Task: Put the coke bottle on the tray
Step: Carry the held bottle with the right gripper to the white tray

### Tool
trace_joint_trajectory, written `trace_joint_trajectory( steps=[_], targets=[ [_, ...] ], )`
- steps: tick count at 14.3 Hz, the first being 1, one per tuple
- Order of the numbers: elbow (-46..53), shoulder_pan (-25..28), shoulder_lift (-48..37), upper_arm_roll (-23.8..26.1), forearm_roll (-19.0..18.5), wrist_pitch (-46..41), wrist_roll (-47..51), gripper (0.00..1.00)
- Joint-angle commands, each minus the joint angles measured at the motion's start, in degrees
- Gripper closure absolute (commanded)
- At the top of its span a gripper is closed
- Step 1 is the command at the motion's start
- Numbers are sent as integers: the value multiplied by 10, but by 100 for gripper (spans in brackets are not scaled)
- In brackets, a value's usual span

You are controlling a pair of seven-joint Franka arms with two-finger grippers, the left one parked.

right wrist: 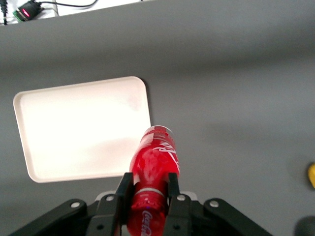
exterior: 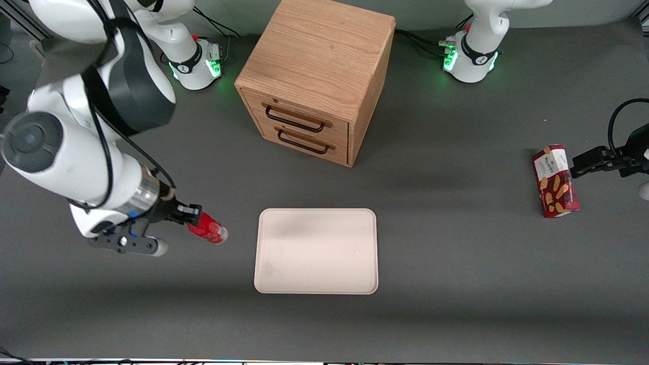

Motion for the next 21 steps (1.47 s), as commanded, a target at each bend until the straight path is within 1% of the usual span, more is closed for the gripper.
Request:
trace_joint_trajectory(
  steps=[1,5,8,10,12,18,19,20,21],
  targets=[
    [47,2,55,10,-9,37,-8,100],
    [47,3,105,13,-11,120,-8,100],
    [47,23,139,12,-17,173,-9,100],
    [46,32,156,13,-48,196,-6,100],
    [46,33,168,13,-53,199,-6,100],
    [36,51,176,13,-53,199,-3,100],
    [35,52,178,13,-59,199,-4,100],
    [34,53,183,13,-72,199,-2,100],
    [31,57,185,13,-80,201,-1,98]
  ],
)
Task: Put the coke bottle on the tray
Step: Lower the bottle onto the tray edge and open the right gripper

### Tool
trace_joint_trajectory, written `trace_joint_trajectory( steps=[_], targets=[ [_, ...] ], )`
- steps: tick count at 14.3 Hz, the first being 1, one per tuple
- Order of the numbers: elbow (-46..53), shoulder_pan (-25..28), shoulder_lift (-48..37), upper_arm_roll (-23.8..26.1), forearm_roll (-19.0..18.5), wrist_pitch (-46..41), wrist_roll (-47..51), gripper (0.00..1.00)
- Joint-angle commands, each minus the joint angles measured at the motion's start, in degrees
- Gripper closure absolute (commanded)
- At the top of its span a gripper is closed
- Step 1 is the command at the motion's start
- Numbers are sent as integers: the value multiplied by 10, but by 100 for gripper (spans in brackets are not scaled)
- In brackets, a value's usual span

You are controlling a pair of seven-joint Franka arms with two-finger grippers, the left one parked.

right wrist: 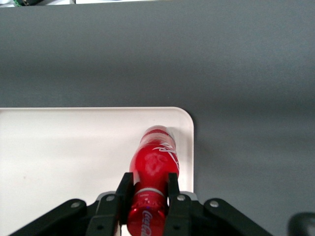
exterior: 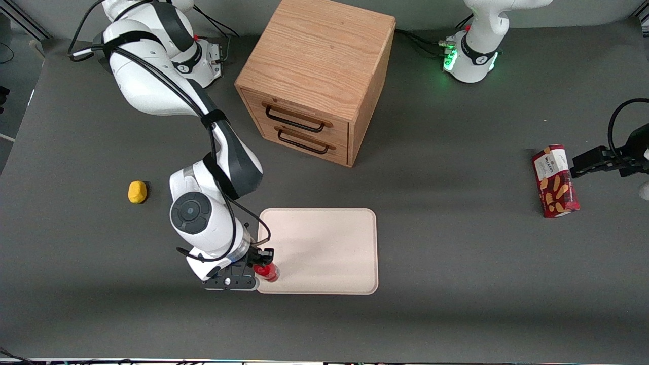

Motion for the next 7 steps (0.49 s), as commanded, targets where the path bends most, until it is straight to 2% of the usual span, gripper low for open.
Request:
trace_joint_trajectory(
  steps=[1,4,5,6,7],
  targets=[
    [8,5,13,1,-22,7,1,96],
    [4,4,12,1,-21,8,0,92],
    [4,4,10,1,-21,8,2,82],
    [4,4,9,1,-22,8,5,30],
    [2,5,8,1,-24,8,7,0]
  ],
)
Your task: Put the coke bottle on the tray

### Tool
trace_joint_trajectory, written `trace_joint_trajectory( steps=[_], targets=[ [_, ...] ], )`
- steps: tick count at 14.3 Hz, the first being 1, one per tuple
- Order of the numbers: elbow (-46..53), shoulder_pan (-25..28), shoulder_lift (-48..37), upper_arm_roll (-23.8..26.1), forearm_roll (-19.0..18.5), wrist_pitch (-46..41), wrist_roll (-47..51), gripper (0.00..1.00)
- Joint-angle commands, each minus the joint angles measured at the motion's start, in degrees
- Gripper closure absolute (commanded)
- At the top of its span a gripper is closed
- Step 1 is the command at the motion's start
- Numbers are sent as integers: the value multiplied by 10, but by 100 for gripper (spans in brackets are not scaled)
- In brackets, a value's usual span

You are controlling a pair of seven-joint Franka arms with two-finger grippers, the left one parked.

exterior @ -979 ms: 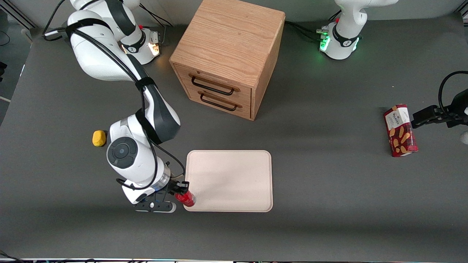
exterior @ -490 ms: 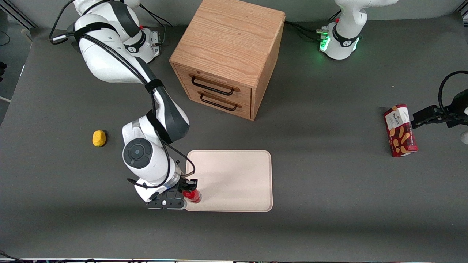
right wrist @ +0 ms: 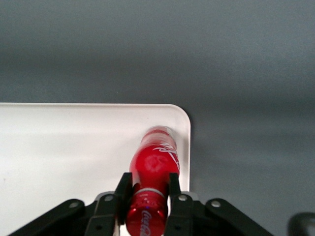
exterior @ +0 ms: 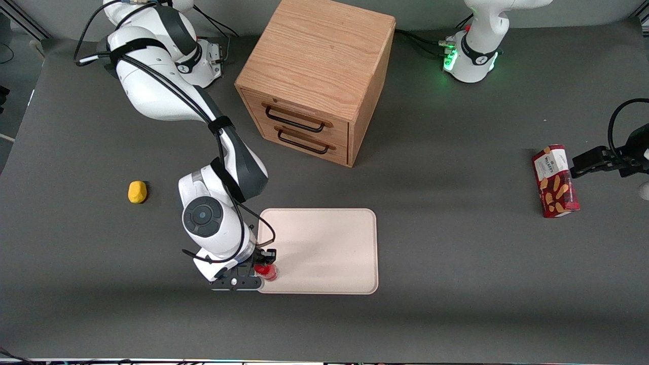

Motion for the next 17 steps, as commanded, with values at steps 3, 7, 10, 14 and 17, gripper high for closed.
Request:
trace_joint_trajectory(
  steps=[3,7,10,14,17],
  targets=[
    [-5,3,-7,1,-28,16,12,0],
    [-5,-1,-15,1,-27,16,22,0],
    [-81,-35,-116,1,-24,3,43,0],
    [-283,-61,-310,-13,3,-8,41,0],
    [-355,-62,-415,-60,69,-77,-22,0]
  ],
)
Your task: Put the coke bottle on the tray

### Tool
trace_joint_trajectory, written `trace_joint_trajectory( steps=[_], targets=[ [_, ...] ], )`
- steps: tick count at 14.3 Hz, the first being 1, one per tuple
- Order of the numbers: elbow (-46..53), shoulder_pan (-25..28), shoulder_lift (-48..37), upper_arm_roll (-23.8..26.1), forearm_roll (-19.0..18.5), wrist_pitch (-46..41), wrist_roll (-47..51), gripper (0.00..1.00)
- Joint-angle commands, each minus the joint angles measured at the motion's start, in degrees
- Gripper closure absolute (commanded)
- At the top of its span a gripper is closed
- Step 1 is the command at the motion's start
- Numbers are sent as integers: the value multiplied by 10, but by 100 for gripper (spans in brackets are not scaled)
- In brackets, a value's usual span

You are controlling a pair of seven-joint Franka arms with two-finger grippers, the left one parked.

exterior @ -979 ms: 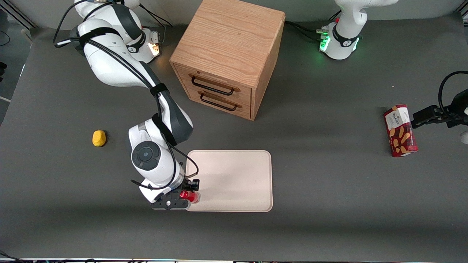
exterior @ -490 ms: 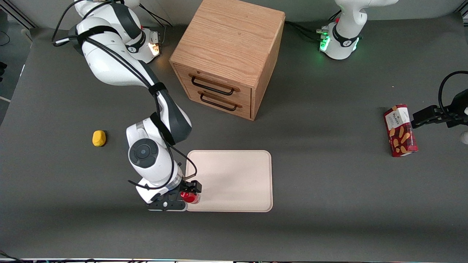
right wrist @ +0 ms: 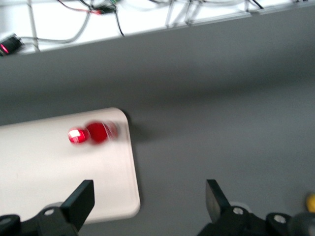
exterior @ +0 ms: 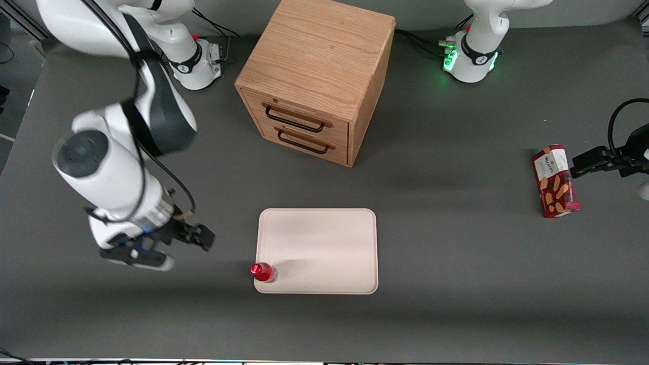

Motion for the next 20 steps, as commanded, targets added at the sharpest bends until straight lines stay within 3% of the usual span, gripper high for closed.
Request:
trace_joint_trajectory(
  steps=[1,6,9,13,20],
  targets=[
    [-134,3,-137,-42,56,-35,-48,0],
    [-294,3,-324,-73,63,-74,-96,0],
    [-324,4,-389,-95,57,-139,-138,0],
    [-293,3,-384,-129,39,-176,-236,0],
    [-201,5,-280,-126,20,-174,-187,0]
  ],
)
